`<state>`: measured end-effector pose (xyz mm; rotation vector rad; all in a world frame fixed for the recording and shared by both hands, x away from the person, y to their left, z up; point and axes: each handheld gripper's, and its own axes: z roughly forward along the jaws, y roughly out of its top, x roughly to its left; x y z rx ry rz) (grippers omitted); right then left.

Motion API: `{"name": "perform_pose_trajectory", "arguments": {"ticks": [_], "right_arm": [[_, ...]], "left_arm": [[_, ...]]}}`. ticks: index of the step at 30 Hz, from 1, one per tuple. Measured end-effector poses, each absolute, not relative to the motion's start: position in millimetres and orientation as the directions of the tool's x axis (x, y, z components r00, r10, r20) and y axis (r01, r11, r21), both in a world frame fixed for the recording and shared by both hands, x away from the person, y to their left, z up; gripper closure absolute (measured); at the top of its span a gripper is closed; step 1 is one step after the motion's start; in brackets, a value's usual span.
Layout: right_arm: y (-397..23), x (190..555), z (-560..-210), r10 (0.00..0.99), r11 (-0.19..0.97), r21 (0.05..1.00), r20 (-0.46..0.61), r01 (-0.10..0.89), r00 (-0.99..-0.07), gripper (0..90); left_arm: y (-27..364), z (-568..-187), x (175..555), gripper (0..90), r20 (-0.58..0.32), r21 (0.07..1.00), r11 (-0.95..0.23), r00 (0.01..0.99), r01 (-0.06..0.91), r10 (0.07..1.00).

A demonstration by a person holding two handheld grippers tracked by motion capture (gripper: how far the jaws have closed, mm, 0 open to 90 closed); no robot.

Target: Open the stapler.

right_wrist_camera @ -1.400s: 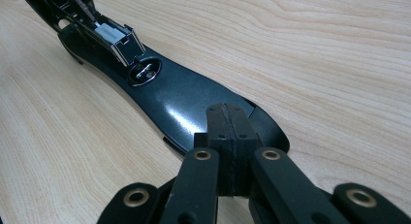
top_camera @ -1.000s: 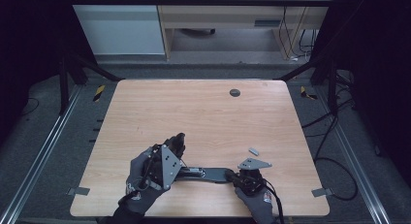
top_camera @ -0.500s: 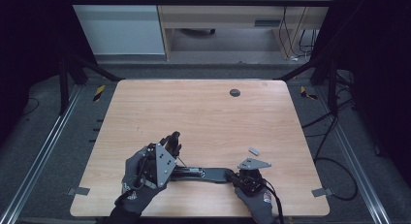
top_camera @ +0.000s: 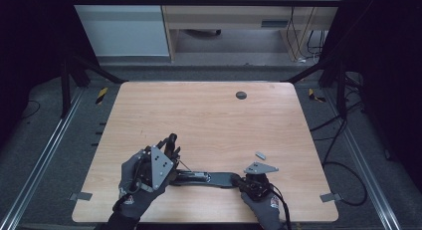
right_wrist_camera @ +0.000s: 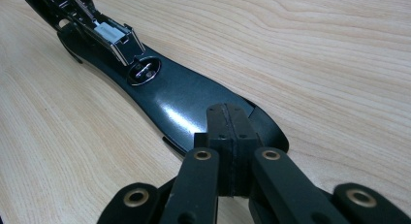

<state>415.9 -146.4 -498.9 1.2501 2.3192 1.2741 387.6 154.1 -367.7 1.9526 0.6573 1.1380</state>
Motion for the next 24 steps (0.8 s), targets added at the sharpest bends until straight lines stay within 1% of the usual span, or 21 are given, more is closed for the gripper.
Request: {"name": "perform_pose_trajectory", "arguments": {"ticks": [12,18,24], "right_arm": [[-146,416,-499,0.762,0.266,0.774,0.196,0.575,-0.617,90.0],[-147,416,-499,0.761,0.265,0.773,0.198,0.576,-0.617,90.0],[-147,416,-499,0.761,0.264,0.774,0.200,0.576,-0.617,90.0]], "left_arm": [[161,-367,387,56.4,0.466,0.831,-0.552,0.451,0.073,0.761],[179,-367,388,55.5,0.419,0.855,-0.508,0.441,0.100,0.793],[184,-368,387,54.7,0.415,0.861,-0.499,0.429,0.101,0.802]]}}
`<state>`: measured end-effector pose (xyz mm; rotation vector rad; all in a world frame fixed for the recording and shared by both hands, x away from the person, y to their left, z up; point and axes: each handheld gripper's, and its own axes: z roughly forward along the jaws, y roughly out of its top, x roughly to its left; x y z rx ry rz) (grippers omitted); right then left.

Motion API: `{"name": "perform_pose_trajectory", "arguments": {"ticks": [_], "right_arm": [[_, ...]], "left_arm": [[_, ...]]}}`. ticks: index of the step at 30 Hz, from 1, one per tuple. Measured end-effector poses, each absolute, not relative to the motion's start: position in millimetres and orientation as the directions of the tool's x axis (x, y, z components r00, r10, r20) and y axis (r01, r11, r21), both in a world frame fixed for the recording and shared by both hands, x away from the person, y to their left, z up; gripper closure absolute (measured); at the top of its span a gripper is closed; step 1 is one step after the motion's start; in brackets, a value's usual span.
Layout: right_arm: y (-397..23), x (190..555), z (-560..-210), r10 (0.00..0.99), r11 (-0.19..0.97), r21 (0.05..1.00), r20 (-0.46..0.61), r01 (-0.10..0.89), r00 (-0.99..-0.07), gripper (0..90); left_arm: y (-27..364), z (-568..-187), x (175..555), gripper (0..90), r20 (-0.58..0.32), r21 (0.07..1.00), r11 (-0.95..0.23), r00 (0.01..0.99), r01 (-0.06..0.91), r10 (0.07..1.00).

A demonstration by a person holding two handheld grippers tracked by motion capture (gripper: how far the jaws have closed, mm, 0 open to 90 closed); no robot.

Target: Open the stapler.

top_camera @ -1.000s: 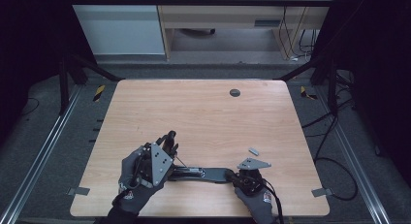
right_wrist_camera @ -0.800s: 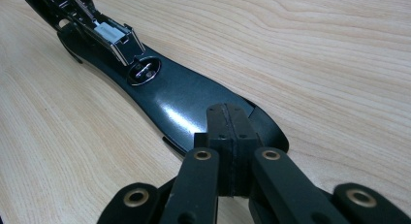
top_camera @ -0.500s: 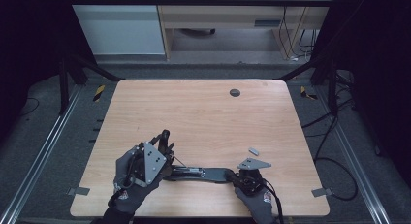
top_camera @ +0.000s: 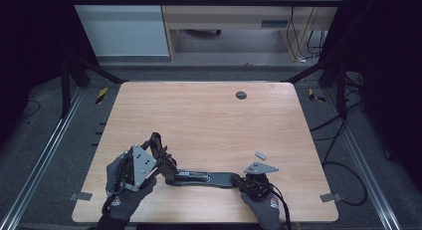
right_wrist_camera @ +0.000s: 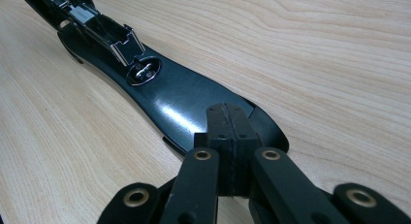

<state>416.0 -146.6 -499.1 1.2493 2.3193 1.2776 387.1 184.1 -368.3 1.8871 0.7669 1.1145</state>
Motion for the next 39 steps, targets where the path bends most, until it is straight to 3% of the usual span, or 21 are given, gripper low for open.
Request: {"name": "perform_pose_trajectory", "arguments": {"ticks": [39], "right_arm": [[-145,419,-498,0.763,0.269,0.769,0.197,0.580,-0.615,90.0]], "left_arm": [[206,-376,385,52.4,0.367,0.891,-0.440,0.401,0.106,0.840]]}}
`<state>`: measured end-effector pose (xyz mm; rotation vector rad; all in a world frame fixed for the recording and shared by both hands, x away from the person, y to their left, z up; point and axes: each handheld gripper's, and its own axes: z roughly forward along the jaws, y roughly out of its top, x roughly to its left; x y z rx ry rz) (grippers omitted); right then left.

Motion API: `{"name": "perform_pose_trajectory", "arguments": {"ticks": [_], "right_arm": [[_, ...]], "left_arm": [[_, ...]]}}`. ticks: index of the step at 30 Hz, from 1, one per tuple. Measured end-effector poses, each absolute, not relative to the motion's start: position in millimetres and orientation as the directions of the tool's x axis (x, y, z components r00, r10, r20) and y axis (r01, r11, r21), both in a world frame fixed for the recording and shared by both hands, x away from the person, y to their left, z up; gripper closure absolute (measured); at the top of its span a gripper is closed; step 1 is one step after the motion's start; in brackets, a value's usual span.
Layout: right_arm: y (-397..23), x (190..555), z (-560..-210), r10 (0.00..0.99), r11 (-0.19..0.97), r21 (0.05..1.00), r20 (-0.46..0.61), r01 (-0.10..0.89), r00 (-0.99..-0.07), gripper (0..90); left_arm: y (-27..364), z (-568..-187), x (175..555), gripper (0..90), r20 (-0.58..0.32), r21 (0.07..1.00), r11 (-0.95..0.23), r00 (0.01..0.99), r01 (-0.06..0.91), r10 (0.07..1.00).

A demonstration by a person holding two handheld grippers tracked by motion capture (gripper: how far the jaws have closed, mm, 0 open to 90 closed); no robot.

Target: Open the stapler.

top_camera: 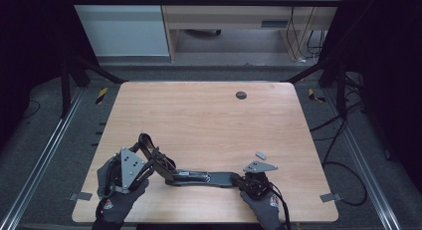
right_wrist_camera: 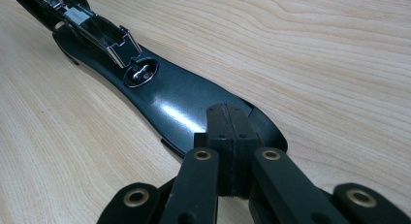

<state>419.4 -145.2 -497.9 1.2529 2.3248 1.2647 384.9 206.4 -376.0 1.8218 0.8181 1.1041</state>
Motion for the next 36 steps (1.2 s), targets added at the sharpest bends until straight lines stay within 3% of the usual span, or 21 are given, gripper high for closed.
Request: {"name": "perform_pose_trajectory", "arguments": {"ticks": [36], "right_arm": [[-146,420,-498,0.761,0.266,0.768,0.204,0.583,-0.615,90.0]], "left_arm": [[240,-393,387,45.1,0.293,0.916,-0.367,0.354,0.163,0.888]]}}
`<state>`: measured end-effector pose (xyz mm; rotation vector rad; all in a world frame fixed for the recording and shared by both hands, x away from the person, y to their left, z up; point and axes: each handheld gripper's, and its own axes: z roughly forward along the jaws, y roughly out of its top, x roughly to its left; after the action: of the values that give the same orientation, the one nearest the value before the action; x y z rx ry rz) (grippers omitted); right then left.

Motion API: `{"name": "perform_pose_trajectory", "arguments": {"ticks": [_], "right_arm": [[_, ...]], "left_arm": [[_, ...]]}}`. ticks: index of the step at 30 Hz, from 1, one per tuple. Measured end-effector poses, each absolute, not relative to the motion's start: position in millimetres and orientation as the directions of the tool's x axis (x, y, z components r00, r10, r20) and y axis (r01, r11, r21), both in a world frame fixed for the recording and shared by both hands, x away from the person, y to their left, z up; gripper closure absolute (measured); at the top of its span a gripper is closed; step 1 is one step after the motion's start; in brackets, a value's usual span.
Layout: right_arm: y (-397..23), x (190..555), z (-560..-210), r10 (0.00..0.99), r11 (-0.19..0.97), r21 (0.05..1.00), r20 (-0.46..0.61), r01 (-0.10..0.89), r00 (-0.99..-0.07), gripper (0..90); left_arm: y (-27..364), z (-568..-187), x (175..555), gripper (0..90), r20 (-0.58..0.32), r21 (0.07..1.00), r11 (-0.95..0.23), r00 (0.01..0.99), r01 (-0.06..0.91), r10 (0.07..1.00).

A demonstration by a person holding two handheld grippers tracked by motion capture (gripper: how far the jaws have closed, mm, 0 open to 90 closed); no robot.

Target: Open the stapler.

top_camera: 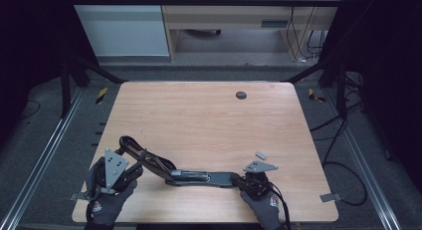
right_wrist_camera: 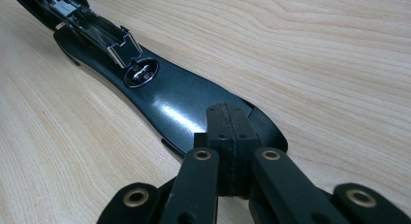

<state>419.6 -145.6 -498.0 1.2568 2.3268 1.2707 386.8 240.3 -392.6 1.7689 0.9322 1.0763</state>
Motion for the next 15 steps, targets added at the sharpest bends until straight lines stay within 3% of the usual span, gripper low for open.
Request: {"name": "perform_pose_trajectory", "arguments": {"ticks": [15], "right_arm": [[-145.8,419.8,-498.1,0.761,0.268,0.769,0.201,0.581,-0.617,90.0]], "left_arm": [[249.8,-399.5,387.5,41.9,0.263,0.923,-0.338,0.340,0.184,0.903]]}}
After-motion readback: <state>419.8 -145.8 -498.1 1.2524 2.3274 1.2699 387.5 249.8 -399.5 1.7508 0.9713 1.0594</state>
